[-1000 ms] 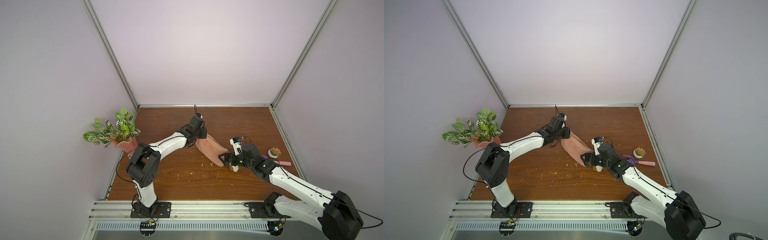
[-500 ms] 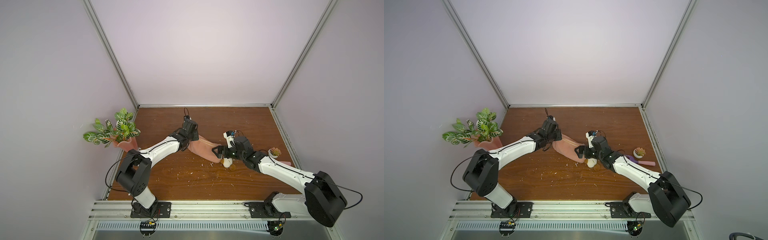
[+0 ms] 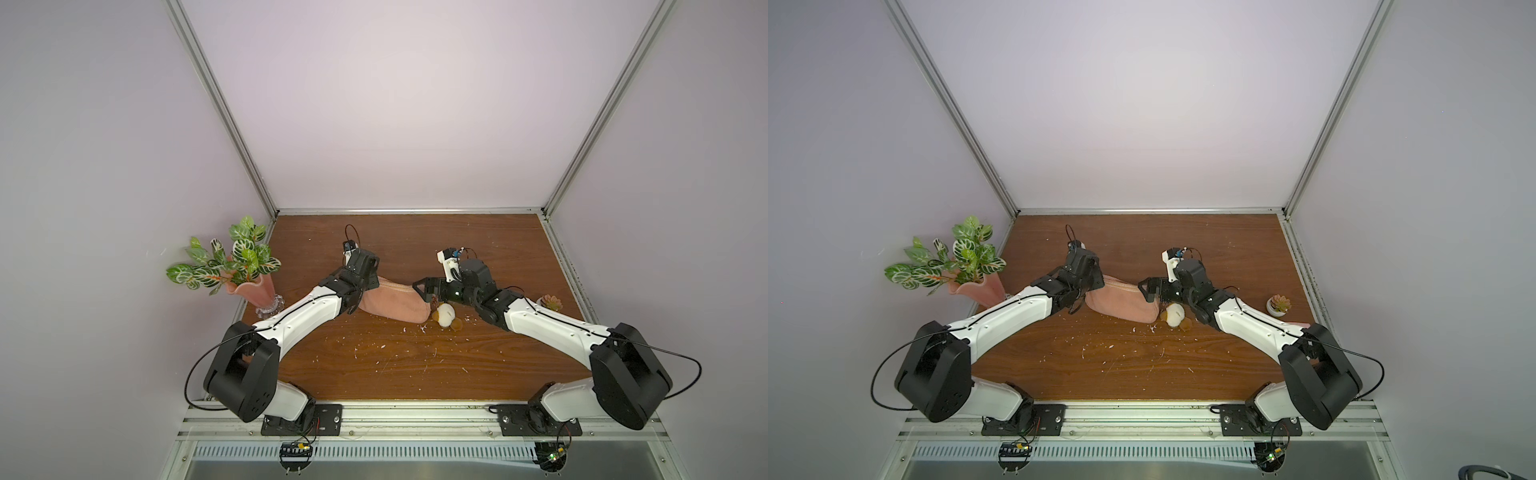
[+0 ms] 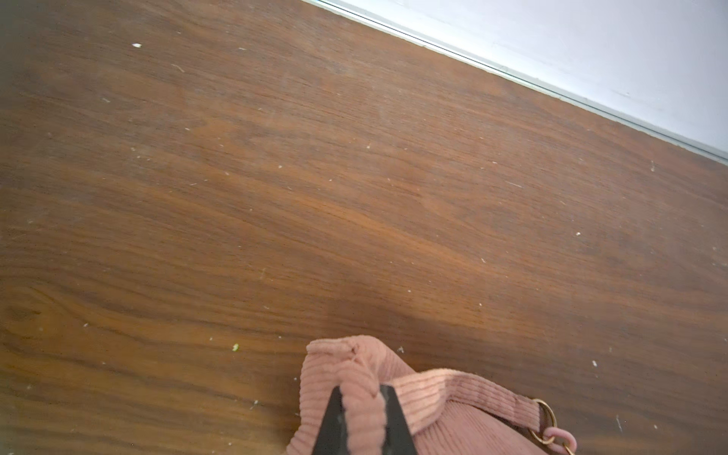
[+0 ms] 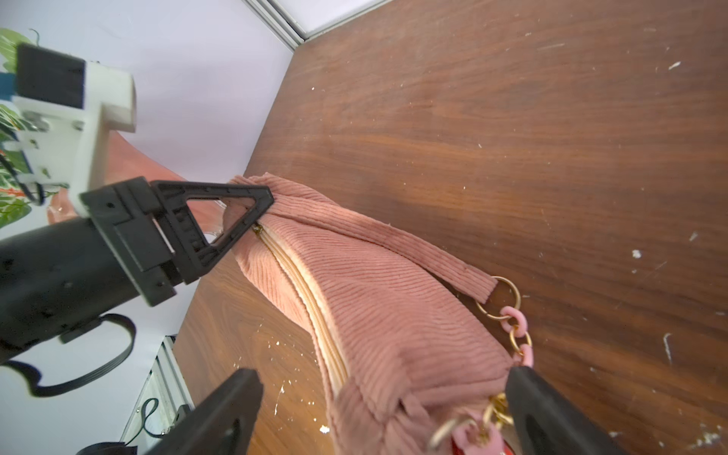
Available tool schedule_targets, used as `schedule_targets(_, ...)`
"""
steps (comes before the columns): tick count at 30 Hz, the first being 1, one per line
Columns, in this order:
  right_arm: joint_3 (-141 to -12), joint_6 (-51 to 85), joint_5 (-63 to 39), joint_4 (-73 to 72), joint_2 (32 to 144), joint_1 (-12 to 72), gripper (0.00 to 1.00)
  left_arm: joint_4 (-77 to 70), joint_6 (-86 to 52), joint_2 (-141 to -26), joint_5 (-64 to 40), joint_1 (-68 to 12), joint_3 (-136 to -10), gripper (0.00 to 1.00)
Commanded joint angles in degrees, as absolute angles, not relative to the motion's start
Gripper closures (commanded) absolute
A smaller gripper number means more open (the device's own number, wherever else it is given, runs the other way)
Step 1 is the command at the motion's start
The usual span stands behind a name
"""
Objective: Remove the decoration from the bag
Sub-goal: Adjust the bag at the center of the board.
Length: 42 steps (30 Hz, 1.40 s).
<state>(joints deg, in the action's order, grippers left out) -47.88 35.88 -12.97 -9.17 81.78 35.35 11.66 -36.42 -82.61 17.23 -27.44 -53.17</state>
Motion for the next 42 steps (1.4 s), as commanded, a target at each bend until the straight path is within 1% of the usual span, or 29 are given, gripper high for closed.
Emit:
schedule_targets(1,-49.7,34.7,-10.6,-9.5,80.8,35.6,0.01,12.2,-37.0,-81.1,19.3,-25.1,-52.3,1.00)
schedule_targets(5,-49.4,33.9,-5.5,-8.3,78.5,35.4,0.01,12.0,-36.3,-80.4,19.5,-23.9,-52.3,0.99)
schedule_targets(7,-48.6,33.7,-3.7,-8.7,77.2,34.8,0.01,12.1,-36.1,-80.4,19.5,-23.7,-52.7,0.93)
schedule_targets(9,-47.2,34.5,-3.1,-9.9,75.2,33.9,0.01,12.1,-35.8,-80.3,19.4,-23.7,-52.8,0.79)
schedule_targets(11,-44.9,35.5,-5.4,-12.3,73.3,32.0,0.01,12.1,-35.9,-79.9,19.3,-23.7,-52.7,0.54)
schedule_targets(12,-43.4,36.5,-7.4,-14.5,72.5,30.9,0.01,12.2,-35.9,-79.6,19.3,-23.7,-52.9,0.40)
schedule_targets(13,-41.6,38.2,-9.3,-16.5,71.6,29.6,0.01,12.4,-36.0,-79.2,19.4,-23.7,-53.0,0.29)
schedule_targets(14,-39.8,40.1,-11.3,-19.2,71.0,27.9,0.01,12.5,-36.0,-78.7,19.5,-23.7,-53.1,0.19)
schedule_targets(17,-35.4,45.6,-17.2,-25.5,70.4,23.5,0.01,13.6,-36.2,-77.3,19.2,-23.7,-54.0,0.01)
schedule_targets(20,-34.9,44.6,-21.3,-25.9,71.5,21.9,0.01,14.3,-36.0,-75.1,17.3,-23.8,-55.0,0.00)
schedule_targets(24,-34.4,42.1,-21.1,-25.0,71.7,21.9,0.01,13.9,-36.5,-72.3,11.6,-23.8,-56.1,0.00)
schedule_targets(30,-33.9,37.4,-21.2,-21.7,72.4,22.1,0.02,10.5,-41.9,-69.7,3.4,-25.0,-56.0,0.00)
schedule_targets(35,-33.6,34.1,-21.6,-19.6,73.4,23.0,0.06,6.1,-47.7,-69.5,1.3,-30.5,-55.1,0.00)
schedule_targets(42,-34.3,28.6,-19.1,-16.5,75.4,27.5,0.13,-1.5,-57.4,-71.4,1.1,-39.2,-52.5,0.00)
